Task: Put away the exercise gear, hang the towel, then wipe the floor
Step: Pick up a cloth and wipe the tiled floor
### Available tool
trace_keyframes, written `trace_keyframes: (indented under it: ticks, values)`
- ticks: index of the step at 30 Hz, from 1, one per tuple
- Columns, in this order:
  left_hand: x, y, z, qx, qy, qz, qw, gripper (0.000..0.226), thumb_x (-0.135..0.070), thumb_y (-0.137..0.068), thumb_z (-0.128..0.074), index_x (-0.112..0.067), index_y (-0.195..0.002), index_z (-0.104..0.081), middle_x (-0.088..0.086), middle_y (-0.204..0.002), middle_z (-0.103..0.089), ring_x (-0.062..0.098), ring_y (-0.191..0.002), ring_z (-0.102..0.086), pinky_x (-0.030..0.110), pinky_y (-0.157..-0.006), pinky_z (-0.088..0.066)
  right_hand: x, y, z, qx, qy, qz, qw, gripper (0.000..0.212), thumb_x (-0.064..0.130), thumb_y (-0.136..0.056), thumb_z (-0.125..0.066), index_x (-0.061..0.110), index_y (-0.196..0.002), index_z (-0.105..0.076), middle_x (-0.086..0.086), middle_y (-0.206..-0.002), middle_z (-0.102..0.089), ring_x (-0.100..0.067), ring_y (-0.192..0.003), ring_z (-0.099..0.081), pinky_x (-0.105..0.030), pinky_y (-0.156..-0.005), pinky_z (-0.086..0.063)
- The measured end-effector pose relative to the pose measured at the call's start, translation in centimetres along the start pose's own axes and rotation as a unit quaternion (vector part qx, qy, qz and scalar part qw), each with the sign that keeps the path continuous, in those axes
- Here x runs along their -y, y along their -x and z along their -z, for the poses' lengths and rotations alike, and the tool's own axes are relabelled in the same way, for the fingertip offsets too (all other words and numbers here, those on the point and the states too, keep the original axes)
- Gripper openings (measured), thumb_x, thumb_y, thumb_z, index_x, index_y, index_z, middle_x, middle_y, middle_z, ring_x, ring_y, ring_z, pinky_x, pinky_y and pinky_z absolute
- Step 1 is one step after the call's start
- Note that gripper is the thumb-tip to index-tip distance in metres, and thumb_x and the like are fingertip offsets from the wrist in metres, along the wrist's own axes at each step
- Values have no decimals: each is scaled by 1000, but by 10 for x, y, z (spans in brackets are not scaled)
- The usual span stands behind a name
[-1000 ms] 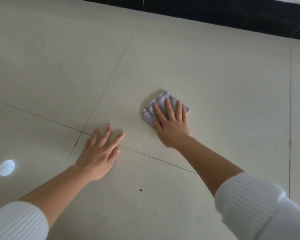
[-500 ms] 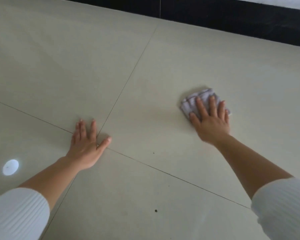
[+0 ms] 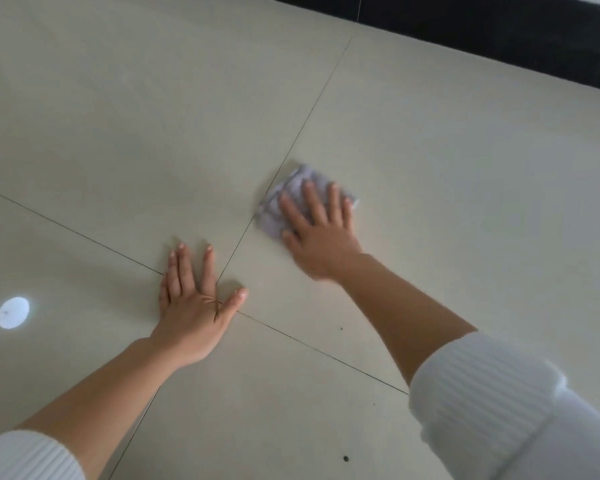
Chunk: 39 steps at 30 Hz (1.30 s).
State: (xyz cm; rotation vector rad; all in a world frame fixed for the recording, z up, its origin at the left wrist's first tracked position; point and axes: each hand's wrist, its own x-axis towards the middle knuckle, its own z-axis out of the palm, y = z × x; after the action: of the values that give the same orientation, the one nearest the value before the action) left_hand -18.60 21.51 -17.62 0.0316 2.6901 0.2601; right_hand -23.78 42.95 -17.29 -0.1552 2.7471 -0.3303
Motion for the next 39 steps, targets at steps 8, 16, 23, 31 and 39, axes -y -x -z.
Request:
trace_keyframes:
  ticks: [8, 16, 23, 31, 39]
  values:
    - [20, -54, 34, -62, 41, 29, 997, 84, -66, -81, -19, -21, -150, -2, 14, -155, 20, 21, -143, 22, 40, -116, 9, -80, 6, 7, -12, 79, 18, 997, 68, 76, -76, 8, 49, -138, 19, 3, -158, 19, -31, -146, 16, -41, -117, 9]
    - [32, -75, 34, -41, 21, 38, 998, 90, -72, -73, -13, -29, -148, 12, 12, -155, 23, 22, -141, 26, 43, -115, 9, -135, -69, 66, -36, -78, -359, 929, 62, 63, -95, -14, 43, -150, 5, -4, -159, 19, -41, -143, 19, -54, -113, 11]
    - [34, -77, 39, -7, 31, 35, 999, 92, -72, -71, -14, -30, -147, 17, 10, -153, 30, 21, -139, 31, 43, -114, 10, -33, -124, 57, -9, -31, -157, 987, 59, 59, -97, -14, 44, -149, 8, -3, -158, 23, -42, -141, 24, -53, -114, 14]
    - [31, -75, 47, 22, 53, 32, 998, 86, -65, -87, -33, -27, -149, 13, 12, -153, 28, 23, -140, 29, 45, -114, 8, 14, 1, 14, 88, 66, 123, 986, 59, 65, -87, 3, 49, -141, 18, 6, -156, 26, -29, -140, 32, -42, -115, 19]
    - [35, -77, 43, 11, 66, 12, 998, 88, -62, -87, -37, -23, -149, 12, 15, -152, 29, 25, -140, 29, 47, -113, 9, -103, 42, 25, 60, -41, -419, 905, 78, 68, -79, 5, 37, -150, 11, -7, -159, 18, -43, -143, 15, -65, -112, -4]
